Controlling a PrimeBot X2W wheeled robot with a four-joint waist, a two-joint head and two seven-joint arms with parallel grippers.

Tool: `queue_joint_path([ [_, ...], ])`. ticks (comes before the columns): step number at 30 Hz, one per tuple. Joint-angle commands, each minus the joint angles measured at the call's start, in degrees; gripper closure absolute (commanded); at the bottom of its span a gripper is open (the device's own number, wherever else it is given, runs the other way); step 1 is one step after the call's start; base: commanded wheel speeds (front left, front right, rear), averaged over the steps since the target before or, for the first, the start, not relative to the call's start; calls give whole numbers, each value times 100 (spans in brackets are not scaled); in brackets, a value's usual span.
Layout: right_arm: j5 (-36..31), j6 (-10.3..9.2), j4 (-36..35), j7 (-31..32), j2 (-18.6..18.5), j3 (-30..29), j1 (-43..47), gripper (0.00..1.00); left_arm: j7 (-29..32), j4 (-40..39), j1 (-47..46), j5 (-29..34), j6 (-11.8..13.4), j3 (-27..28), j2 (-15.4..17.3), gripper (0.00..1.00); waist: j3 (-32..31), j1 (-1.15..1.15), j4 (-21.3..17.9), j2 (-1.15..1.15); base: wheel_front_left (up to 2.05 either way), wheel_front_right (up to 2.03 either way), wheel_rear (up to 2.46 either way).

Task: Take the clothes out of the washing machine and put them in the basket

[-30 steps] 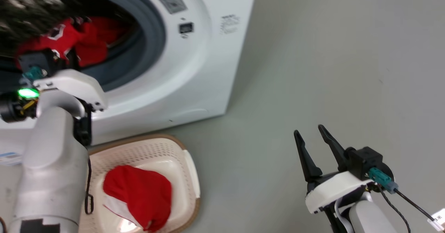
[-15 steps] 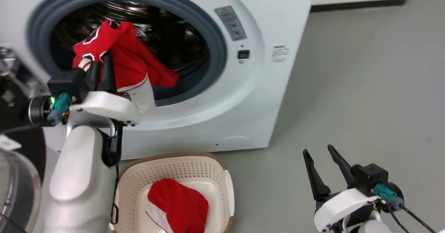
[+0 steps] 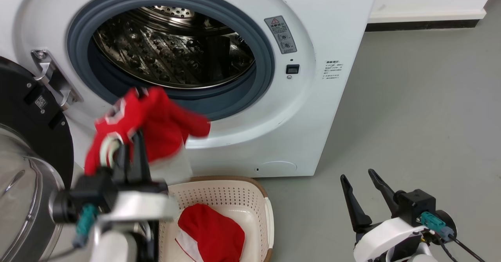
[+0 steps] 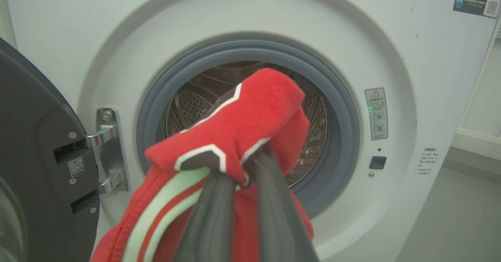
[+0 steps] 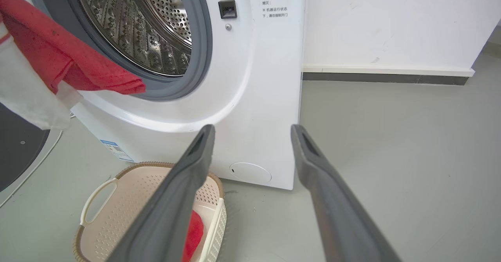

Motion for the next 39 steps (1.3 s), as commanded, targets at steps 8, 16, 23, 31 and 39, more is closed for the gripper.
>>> queue_joint_path([
  [8, -111, -2, -208, 71, -3, -76, -25, 0, -95, 628, 1040, -517, 179, -237, -341, 100, 336, 1, 177, 0, 0, 0, 0],
  [16, -213, -2, -359, 135, -3, -7, -325, 0, -136, 2049, 500, -883, -98, -523, -423, 100, 1044, 1, 332, 0, 0, 0, 0],
  [23, -259, -2, -438, 120, -3, 158, -770, 0, -134, 3626, -500, -1300, -150, -824, -417, 100, 1984, 1, 204, 0, 0, 0, 0],
  [31, -193, -3, -315, -79, -3, 362, -1333, 0, -129, 5199, -1635, -1478, 15, -833, -418, 100, 2999, 1, -39, 0, 0, 0, 0],
  [39, -74, -3, -30, -335, -3, 539, -1702, 0, -129, 6017, -2296, -1477, 204, -583, -419, 5, 3477, 1, -229, 0, 0, 0, 0],
])
